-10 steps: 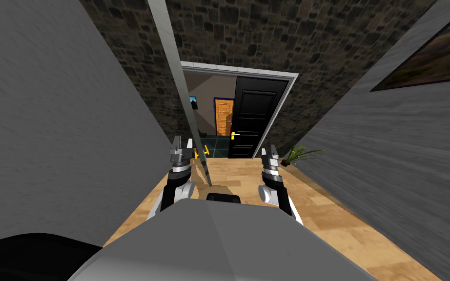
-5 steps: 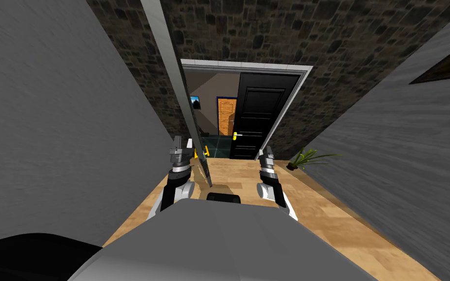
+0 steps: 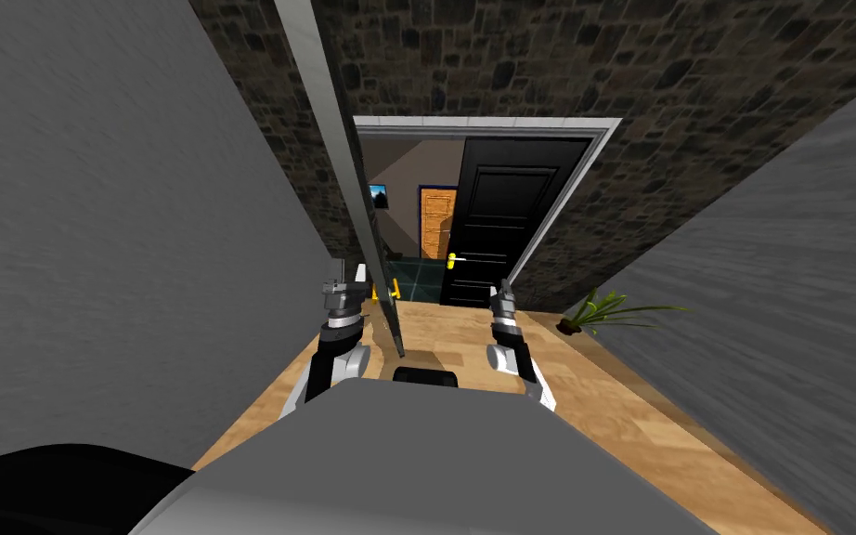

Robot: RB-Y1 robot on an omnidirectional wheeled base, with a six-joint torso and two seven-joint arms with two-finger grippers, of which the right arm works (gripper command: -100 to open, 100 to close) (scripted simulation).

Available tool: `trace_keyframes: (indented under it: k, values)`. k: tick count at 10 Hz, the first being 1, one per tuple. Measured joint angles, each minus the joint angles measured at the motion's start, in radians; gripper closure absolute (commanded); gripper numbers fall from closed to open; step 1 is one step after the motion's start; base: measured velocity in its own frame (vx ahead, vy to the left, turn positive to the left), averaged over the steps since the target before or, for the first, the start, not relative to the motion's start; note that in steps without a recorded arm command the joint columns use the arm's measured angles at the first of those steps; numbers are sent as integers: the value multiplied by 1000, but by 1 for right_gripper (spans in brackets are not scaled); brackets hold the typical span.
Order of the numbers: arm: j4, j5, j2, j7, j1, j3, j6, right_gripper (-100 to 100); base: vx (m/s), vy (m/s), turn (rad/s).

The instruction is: Pull the door open

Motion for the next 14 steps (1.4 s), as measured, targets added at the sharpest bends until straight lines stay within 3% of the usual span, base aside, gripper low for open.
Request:
trace_keyframes:
  k: [3, 5, 14]
  values:
    - [64, -23, -15, 6, -34, -11, 2, -100, 51, -23, 97]
    - [115, -39, -25, 10, -51, -15, -12, -100, 44, -23, 87]
    - [334, -118, -72, 34, -170, -46, -22, -100, 43, -27, 91]
